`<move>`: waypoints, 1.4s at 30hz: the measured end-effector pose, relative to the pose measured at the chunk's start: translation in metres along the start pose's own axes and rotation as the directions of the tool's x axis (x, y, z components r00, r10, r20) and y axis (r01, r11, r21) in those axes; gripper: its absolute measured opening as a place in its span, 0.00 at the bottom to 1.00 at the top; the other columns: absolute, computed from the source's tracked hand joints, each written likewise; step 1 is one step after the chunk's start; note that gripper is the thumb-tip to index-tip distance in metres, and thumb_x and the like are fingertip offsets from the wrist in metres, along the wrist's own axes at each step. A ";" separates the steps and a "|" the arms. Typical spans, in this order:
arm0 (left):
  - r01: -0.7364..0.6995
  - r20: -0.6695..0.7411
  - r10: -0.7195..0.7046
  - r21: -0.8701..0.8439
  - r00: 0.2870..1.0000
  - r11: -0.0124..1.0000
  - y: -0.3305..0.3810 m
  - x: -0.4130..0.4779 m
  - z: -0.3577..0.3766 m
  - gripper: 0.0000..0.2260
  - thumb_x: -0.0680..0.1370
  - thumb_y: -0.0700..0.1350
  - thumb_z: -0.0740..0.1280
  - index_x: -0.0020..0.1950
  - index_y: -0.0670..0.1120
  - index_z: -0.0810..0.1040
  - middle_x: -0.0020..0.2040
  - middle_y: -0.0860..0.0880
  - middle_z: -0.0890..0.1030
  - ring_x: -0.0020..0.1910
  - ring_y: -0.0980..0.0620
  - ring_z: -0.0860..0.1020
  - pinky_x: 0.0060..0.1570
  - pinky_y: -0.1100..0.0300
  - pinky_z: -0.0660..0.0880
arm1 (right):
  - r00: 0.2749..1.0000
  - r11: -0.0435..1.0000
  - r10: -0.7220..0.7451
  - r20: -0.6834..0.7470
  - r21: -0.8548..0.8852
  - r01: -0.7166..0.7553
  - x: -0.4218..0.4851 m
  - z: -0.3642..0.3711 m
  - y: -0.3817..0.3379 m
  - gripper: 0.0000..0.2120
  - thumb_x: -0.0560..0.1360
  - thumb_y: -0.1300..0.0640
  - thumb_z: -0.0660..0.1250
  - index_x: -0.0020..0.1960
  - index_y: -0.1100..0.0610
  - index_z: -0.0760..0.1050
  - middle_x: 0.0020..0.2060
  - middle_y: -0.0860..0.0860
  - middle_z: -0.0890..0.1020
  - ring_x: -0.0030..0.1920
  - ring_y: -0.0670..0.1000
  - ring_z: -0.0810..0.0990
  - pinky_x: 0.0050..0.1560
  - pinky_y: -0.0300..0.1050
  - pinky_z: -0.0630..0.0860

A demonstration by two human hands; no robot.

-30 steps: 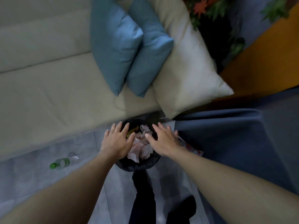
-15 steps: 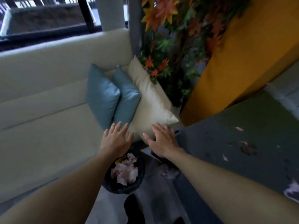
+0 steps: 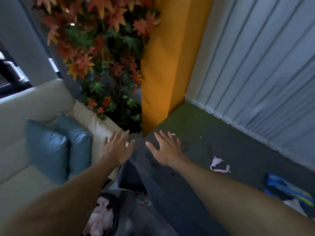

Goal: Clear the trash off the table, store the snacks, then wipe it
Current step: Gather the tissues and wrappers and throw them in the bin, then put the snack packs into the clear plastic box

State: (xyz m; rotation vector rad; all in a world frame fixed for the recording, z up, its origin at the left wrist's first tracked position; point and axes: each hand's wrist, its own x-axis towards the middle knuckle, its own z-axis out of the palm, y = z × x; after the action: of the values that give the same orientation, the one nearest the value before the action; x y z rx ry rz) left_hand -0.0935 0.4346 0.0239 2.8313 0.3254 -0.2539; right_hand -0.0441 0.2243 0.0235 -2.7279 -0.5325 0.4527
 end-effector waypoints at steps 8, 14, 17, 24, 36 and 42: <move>-0.291 0.101 0.284 0.067 0.954 0.954 0.119 0.032 0.012 0.31 0.79 0.68 0.45 0.80 0.58 0.49 0.82 0.52 0.49 0.80 0.47 0.47 0.77 0.44 0.47 | 0.938 0.960 0.278 -0.208 0.076 -0.268 -0.062 -0.027 0.091 0.45 0.70 0.21 0.37 0.79 0.45 0.53 0.80 0.47 0.53 0.80 0.58 0.47 0.76 0.67 0.44; -0.526 0.152 0.510 0.093 0.847 0.846 0.200 0.027 0.018 0.30 0.80 0.65 0.44 0.81 0.57 0.48 0.82 0.51 0.49 0.80 0.46 0.48 0.77 0.44 0.46 | 0.816 0.860 0.508 -0.275 0.202 -0.468 -0.125 -0.041 0.146 0.46 0.69 0.21 0.38 0.79 0.44 0.53 0.80 0.45 0.52 0.80 0.57 0.47 0.75 0.68 0.42; -0.621 0.168 0.604 0.081 0.779 0.779 0.236 0.016 0.023 0.29 0.81 0.64 0.46 0.81 0.56 0.50 0.82 0.50 0.51 0.80 0.45 0.49 0.77 0.43 0.47 | 0.740 0.800 0.600 -0.304 0.246 -0.547 -0.154 -0.044 0.165 0.45 0.69 0.22 0.40 0.79 0.44 0.54 0.80 0.45 0.53 0.80 0.57 0.48 0.75 0.68 0.44; -0.743 0.220 0.719 0.045 0.660 0.668 0.309 -0.016 0.046 0.28 0.82 0.63 0.48 0.81 0.55 0.52 0.81 0.49 0.52 0.80 0.45 0.50 0.77 0.43 0.48 | 0.615 0.705 0.709 -0.346 0.302 -0.642 -0.223 -0.045 0.211 0.43 0.71 0.23 0.41 0.79 0.44 0.54 0.80 0.46 0.54 0.80 0.56 0.48 0.74 0.67 0.47; -0.780 0.289 0.742 0.028 0.605 0.625 0.444 -0.051 0.114 0.29 0.81 0.63 0.49 0.81 0.56 0.50 0.81 0.49 0.52 0.80 0.45 0.51 0.77 0.44 0.49 | 0.615 0.686 0.727 -0.305 0.357 -0.633 -0.293 -0.053 0.331 0.35 0.74 0.28 0.53 0.76 0.44 0.58 0.77 0.48 0.61 0.77 0.55 0.56 0.72 0.68 0.55; -0.767 0.319 0.721 0.027 0.615 0.641 0.487 -0.045 0.154 0.29 0.81 0.63 0.50 0.81 0.56 0.51 0.81 0.48 0.54 0.79 0.44 0.53 0.76 0.43 0.51 | 0.659 0.689 0.718 -0.226 0.369 -0.624 -0.308 -0.040 0.374 0.38 0.73 0.28 0.57 0.77 0.45 0.57 0.75 0.48 0.65 0.75 0.54 0.63 0.72 0.59 0.63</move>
State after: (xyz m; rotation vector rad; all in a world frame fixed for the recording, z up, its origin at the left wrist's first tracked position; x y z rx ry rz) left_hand -0.0389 -0.0750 0.0116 2.7297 -0.9864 -0.4961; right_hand -0.1863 -0.2402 -0.0038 -2.5604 0.6479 0.1529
